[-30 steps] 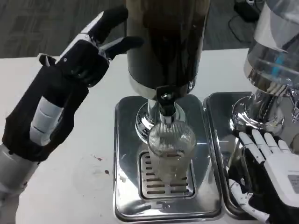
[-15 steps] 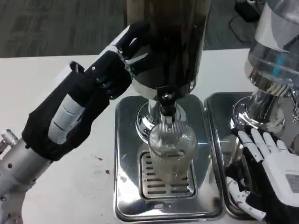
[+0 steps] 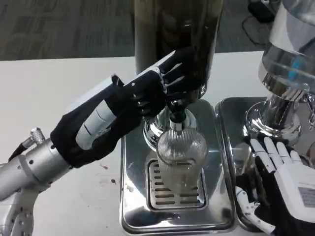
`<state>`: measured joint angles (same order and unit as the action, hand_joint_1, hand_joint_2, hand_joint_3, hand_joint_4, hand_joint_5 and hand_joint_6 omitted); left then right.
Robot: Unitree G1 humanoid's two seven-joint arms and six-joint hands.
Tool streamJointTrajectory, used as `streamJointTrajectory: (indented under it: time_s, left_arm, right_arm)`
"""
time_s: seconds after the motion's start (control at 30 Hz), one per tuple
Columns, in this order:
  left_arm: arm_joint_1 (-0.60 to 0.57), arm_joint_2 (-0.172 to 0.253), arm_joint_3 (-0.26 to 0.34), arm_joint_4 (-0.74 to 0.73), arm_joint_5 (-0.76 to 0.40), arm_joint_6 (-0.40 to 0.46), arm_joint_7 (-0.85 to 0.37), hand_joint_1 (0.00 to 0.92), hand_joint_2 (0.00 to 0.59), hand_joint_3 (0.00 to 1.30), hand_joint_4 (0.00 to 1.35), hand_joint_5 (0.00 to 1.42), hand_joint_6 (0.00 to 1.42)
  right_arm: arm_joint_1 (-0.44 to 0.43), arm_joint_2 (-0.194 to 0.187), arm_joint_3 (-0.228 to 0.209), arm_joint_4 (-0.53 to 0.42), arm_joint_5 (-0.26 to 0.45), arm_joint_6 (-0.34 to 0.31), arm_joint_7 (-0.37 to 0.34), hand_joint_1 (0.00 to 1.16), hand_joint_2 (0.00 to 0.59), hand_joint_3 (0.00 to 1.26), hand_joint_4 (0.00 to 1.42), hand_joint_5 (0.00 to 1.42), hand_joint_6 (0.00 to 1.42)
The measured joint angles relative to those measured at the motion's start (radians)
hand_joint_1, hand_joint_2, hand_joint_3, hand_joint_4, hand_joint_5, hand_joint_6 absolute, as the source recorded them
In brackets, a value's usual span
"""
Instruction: Grasp the cup under the faucet to collect the drink, then remove the cup.
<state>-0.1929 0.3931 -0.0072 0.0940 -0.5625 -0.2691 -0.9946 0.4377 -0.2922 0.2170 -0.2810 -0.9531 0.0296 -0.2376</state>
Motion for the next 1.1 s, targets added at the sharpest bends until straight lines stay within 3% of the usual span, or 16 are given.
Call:
streamJointTrajectory:
  time_s: [0.3,0.63,0.93,1.1]
  left_arm:
    - [-0.002,0.0,0.016,-0.002,0.01,0.039,-0.02,0.0,0.13,0.08,0.0,0.1,0.02]
    - [-0.004,0.026,0.027,-0.027,0.075,0.017,-0.031,0.0,0.148,0.17,0.0,0.17,0.08]
    - [-0.011,0.074,0.023,-0.043,0.261,-0.232,-0.014,0.0,0.182,0.16,0.0,0.14,0.03]
    - [-0.014,0.095,0.008,-0.042,0.303,-0.305,0.004,0.0,0.185,0.16,0.0,0.14,0.03]
  right_arm:
    - [0.0,0.005,0.004,0.001,0.0,0.0,0.0,0.35,0.482,0.07,0.0,0.0,0.0]
    - [0.001,0.016,0.004,0.006,0.007,0.0,-0.012,0.34,0.482,0.08,0.0,0.0,0.0]
    - [0.001,0.018,0.006,0.014,0.016,0.0,-0.015,0.34,0.482,0.08,0.0,0.0,0.0]
    - [0.001,0.018,0.007,0.016,0.018,0.0,-0.015,0.34,0.482,0.08,0.0,0.0,0.0]
